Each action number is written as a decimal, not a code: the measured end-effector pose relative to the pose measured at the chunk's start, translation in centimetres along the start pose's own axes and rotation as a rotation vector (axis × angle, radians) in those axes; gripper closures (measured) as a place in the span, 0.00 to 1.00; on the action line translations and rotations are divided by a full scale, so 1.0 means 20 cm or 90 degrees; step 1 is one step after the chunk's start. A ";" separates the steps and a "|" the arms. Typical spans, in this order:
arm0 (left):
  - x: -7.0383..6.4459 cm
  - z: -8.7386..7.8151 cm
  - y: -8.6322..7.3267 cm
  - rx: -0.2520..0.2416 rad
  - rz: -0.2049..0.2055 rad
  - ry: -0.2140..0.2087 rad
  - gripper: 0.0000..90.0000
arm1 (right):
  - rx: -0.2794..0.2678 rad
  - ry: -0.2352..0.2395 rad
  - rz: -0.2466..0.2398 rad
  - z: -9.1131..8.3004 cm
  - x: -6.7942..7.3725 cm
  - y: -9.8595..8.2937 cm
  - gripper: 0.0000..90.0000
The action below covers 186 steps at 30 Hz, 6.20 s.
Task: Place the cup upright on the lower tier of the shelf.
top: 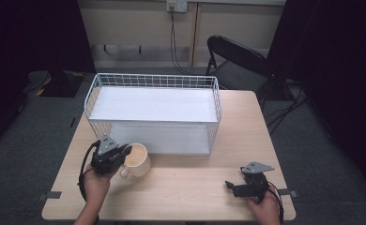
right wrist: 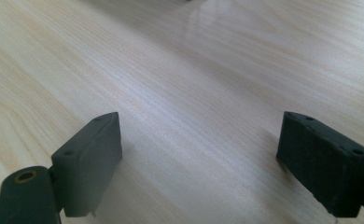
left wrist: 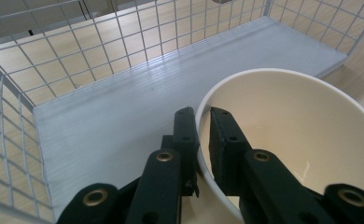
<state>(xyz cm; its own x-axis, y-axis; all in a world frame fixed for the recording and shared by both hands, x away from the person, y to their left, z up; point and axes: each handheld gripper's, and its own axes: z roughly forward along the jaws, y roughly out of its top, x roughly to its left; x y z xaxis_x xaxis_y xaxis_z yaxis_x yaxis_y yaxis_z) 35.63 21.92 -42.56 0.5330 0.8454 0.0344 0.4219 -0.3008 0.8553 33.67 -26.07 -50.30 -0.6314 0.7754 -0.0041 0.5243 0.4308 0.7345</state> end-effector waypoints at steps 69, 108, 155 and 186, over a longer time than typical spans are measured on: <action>-0.02 0.25 0.09 -0.010 -0.066 0.126 0.91 | 0.000 0.000 0.000 0.00 0.00 0.00 0.15; -0.01 0.22 0.13 -0.006 -0.101 0.073 0.62 | 0.000 0.000 0.000 0.00 0.00 0.00 0.15; -0.06 0.10 0.03 -0.002 -0.095 0.032 0.25 | 0.000 0.000 0.000 0.00 0.00 0.00 0.15; -0.04 0.13 0.05 -0.013 -0.115 0.026 0.50 | 0.000 0.000 0.000 0.00 0.00 0.00 0.15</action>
<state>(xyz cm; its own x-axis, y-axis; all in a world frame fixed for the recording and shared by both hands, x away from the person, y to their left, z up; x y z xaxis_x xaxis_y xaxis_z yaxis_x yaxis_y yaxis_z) 37.48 19.75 -43.12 0.4202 0.9019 -0.1000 0.4931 -0.1344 0.8595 33.67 -26.07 -50.30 -0.6315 0.7753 -0.0041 0.5242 0.4308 0.7346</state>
